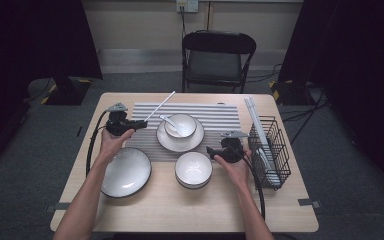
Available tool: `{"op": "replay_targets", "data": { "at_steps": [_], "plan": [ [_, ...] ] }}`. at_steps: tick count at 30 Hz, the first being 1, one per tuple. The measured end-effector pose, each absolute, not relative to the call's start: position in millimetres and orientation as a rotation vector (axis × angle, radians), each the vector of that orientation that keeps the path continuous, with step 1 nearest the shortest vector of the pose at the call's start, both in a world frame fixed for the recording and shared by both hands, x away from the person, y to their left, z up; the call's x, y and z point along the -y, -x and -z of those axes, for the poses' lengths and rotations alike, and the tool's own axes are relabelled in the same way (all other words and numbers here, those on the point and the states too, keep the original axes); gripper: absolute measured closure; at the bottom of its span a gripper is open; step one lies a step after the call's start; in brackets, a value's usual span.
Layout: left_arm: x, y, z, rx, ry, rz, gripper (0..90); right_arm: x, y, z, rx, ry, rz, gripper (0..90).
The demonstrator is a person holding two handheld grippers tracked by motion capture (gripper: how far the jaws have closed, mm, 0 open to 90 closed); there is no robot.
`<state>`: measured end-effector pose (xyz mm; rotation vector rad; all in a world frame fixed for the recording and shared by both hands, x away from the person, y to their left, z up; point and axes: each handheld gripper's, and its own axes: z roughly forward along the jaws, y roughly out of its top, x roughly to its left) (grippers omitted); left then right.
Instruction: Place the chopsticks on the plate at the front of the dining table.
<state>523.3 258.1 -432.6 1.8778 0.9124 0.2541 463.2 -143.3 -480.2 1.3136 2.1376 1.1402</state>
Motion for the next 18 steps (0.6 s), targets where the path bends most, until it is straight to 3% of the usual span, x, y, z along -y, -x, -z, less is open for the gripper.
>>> {"op": "replay_targets", "data": {
  "at_steps": [18],
  "plan": [
    [-260,-528,447,-0.98,-1.933,-0.27,85.9,143,-463,496,-2.167,-1.322,-1.015,28.5]
  ]
}}
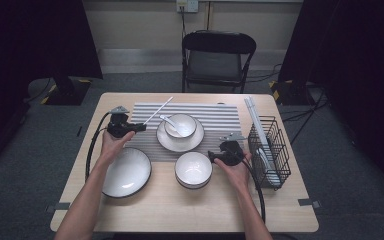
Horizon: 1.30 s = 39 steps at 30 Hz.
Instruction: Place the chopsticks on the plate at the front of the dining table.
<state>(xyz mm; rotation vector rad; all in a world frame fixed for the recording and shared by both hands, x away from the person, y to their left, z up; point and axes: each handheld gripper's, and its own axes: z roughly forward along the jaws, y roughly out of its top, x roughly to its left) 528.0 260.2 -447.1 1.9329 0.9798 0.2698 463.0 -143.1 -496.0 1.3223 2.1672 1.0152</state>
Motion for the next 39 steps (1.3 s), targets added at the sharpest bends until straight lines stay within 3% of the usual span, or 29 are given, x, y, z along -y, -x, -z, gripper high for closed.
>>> {"op": "replay_targets", "data": {
  "at_steps": [39],
  "plan": [
    [-225,-533,477,-1.015,-2.017,-0.156,85.6,139,-460,500,-2.161,-1.3,-0.971,26.7]
  ]
}}
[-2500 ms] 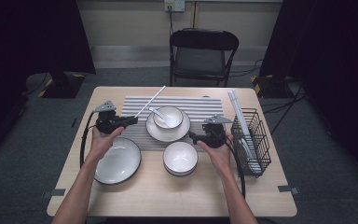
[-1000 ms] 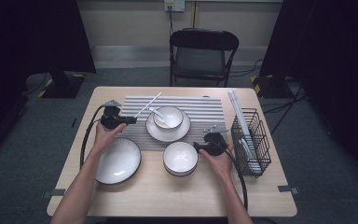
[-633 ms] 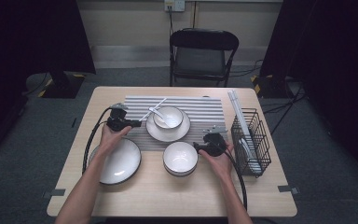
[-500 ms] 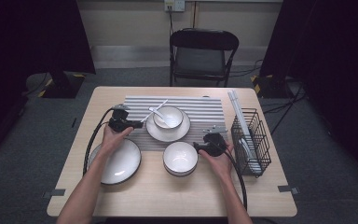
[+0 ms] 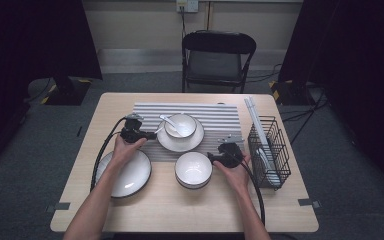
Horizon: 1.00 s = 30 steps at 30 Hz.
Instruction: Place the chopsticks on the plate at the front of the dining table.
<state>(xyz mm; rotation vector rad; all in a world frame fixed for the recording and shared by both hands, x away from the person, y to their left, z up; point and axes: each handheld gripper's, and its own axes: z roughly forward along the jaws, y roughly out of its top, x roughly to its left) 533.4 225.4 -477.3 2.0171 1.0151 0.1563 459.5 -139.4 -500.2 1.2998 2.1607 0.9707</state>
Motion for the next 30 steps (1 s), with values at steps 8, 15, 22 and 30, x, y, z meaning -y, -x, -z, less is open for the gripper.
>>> {"op": "replay_targets", "data": {
  "at_steps": [8,15,22,30],
  "plan": [
    [-227,-534,478,-1.014,-2.021,-0.155,83.6,140,-459,500,-2.162,-1.299,-0.971,26.7],
    [-230,-532,474,-1.006,-2.002,-0.152,74.7,140,-459,500,-2.161,-1.299,-0.97,26.6],
    [-236,-526,465,-0.97,-2.007,-0.165,66.5,140,-459,500,-2.16,-1.301,-0.971,26.7],
    [-251,-510,463,-0.954,-1.966,-0.188,70.3,140,-459,500,-2.161,-1.299,-0.97,26.6]
  ]
}}
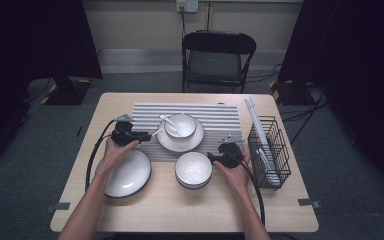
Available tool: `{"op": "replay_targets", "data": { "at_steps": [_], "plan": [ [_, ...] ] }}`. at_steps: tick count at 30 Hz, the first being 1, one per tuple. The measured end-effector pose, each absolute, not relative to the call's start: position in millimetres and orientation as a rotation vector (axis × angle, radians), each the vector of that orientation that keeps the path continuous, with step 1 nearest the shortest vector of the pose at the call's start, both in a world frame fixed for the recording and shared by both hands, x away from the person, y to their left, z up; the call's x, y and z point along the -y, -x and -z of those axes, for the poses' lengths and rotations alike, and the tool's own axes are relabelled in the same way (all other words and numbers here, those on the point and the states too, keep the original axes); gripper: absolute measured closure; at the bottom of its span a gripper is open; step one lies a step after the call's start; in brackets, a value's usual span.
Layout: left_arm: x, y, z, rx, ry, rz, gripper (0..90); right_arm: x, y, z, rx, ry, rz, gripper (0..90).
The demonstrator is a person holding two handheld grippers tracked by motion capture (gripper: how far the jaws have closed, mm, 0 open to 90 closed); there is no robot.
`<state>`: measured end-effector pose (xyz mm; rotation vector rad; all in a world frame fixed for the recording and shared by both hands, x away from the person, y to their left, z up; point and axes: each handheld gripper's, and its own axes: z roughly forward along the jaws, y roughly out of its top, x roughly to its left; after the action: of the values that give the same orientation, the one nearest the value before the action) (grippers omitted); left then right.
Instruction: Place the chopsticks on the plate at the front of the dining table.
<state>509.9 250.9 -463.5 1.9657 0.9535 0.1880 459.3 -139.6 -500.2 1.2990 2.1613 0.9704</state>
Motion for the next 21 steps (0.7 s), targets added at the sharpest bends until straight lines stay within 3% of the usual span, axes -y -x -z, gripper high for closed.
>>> {"op": "replay_targets", "data": {
  "at_steps": [21],
  "plan": [
    [-263,-491,467,-0.953,-2.003,-0.193,69.5,140,-459,500,-2.159,-1.301,-0.97,26.6]
  ]
}}
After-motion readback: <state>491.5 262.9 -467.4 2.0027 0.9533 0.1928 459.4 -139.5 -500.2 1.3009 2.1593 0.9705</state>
